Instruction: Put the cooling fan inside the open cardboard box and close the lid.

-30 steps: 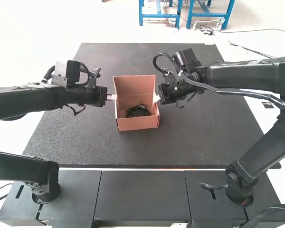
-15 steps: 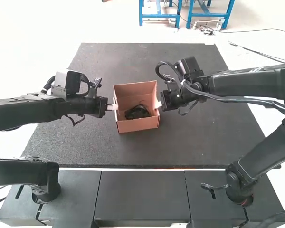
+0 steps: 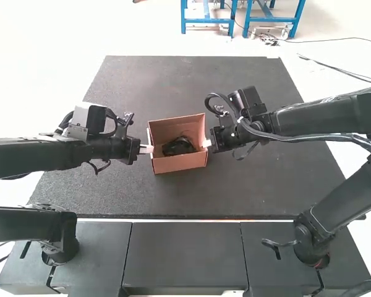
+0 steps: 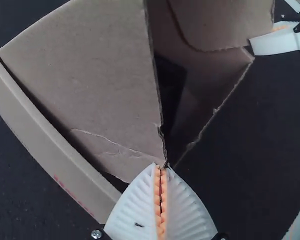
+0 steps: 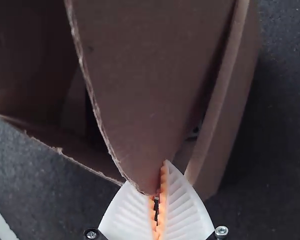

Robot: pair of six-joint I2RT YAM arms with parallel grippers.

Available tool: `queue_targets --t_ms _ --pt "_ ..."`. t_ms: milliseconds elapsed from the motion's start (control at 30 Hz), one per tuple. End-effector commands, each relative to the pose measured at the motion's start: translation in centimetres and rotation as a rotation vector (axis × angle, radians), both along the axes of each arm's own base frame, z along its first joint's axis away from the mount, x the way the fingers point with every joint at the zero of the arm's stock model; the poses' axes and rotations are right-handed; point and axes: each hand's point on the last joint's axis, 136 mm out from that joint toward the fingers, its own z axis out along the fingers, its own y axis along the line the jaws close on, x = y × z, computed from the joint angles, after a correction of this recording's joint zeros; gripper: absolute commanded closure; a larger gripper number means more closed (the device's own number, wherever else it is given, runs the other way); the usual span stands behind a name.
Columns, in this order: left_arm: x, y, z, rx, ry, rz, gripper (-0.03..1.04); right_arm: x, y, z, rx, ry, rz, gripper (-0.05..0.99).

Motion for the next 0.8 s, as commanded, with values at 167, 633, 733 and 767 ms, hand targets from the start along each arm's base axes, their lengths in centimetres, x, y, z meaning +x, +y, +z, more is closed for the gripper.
queue_targets --t_ms 167,633,733,767 --pt "-0.3 0.1 -0.6 0.010 -0.067 -0.014 0.98 -0.7 0.1 -1.1 0.006 -0.009 -0.001 0.95" --pt "0.5 0.7 -0.7 0.021 -0.124 0.030 0.73 0.5 -0.3 -1.6 -0.015 -0.055 -0.043 0.63" --pt "0.9 0.6 0.1 0.016 -0.137 0.032 0.46 0.6 -0.3 -0.9 -0.005 -0.073 -0.043 0.45" --pt "1.0 0.6 0.3 0.016 -0.137 0.034 0.40 0.8 -0.4 -0.6 -0.006 -0.084 -0.051 0.40"
